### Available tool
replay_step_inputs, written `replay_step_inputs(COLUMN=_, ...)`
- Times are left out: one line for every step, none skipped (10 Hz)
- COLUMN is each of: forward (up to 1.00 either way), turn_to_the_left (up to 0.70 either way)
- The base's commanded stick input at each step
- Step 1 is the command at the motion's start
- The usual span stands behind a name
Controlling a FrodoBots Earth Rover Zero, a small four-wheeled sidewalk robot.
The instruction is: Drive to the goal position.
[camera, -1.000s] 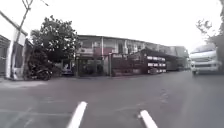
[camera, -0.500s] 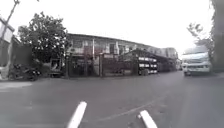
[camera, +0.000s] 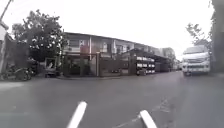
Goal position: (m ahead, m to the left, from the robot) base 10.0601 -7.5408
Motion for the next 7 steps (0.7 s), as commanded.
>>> replay_step_inputs(forward=0.7, turn_to_the_left=0.0)
replay_step_inputs(forward=0.7, turn_to_the_left=0.0)
replay_step_inputs(forward=0.7, turn_to_the_left=-0.07)
replay_step_inputs(forward=0.7, turn_to_the_left=-0.19)
replay_step_inputs(forward=0.7, turn_to_the_left=-0.35)
replay_step_inputs(forward=0.7, turn_to_the_left=-0.35)
replay_step_inputs(forward=0.7, turn_to_the_left=-0.35)
